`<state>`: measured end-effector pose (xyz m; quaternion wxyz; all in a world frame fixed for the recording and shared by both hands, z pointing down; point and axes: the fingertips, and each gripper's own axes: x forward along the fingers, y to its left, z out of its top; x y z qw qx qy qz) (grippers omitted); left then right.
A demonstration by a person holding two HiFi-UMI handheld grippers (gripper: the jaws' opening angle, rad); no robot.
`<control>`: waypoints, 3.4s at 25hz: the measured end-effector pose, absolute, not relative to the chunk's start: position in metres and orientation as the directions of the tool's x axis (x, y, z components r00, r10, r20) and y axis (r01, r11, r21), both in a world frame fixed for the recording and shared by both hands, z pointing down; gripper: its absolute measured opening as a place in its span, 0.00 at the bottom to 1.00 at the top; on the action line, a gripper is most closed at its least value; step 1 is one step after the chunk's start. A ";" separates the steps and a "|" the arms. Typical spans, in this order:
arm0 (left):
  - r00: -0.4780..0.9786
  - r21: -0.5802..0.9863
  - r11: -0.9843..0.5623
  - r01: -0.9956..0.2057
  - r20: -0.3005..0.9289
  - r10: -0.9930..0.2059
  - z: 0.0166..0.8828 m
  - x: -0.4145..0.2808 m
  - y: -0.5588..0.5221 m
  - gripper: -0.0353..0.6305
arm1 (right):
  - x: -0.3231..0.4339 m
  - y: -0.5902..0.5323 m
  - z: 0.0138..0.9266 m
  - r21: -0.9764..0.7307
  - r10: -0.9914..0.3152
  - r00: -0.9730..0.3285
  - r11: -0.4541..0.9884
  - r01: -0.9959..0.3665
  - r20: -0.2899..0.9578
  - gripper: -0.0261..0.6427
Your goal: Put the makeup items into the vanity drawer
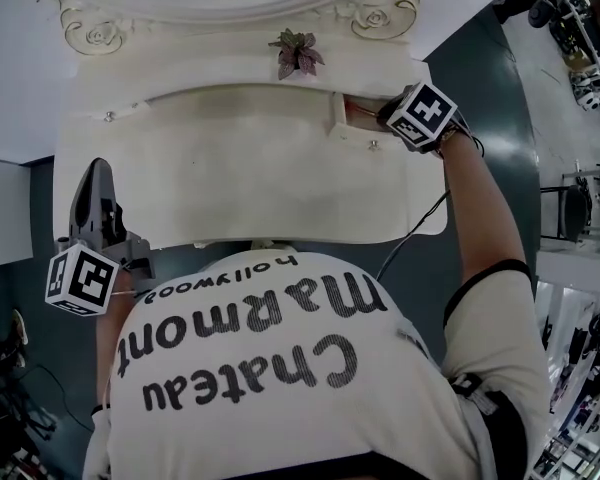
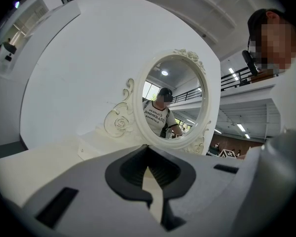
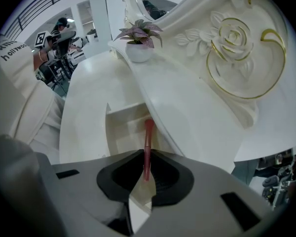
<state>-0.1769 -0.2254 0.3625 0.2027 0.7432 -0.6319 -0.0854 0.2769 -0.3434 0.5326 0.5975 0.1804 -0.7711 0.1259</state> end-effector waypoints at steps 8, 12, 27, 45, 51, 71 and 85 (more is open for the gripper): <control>0.167 0.425 -0.097 -0.900 0.130 -0.977 0.361 -0.181 -0.226 0.06 | 0.278 -0.345 0.533 0.014 -0.135 -0.239 0.895 -0.446 0.962 0.13; 0.163 0.427 -0.092 -0.900 0.132 -0.978 0.360 -0.181 -0.227 0.06 | 0.277 -0.345 0.533 -0.004 -0.134 -0.266 0.888 -0.461 0.955 0.13; 0.171 0.405 -0.098 -0.909 0.149 -0.974 0.351 -0.173 -0.231 0.06 | 0.278 -0.346 0.533 -0.078 -0.155 -0.370 0.836 -0.544 0.916 0.13; 0.186 0.382 -0.126 -0.916 0.126 -0.974 0.342 -0.169 -0.229 0.06 | 0.279 -0.349 0.529 -0.066 -0.220 -0.415 0.816 -0.574 0.883 0.17; 0.198 0.373 -0.140 -0.917 0.120 -0.973 0.336 -0.165 -0.229 0.06 | 0.284 -0.354 0.520 -0.052 -0.293 -0.437 0.780 -0.624 0.850 0.17; 0.433 0.453 -0.351 -0.820 0.089 -0.897 0.361 -0.120 -0.244 0.06 | 0.273 -0.300 0.434 -0.364 -0.794 -0.435 0.290 -0.885 0.424 0.12; 0.601 0.442 -0.499 -0.745 0.122 -0.790 0.363 -0.119 -0.206 0.06 | 0.131 -0.222 0.403 -0.593 -0.909 -0.353 0.162 -0.789 0.222 0.10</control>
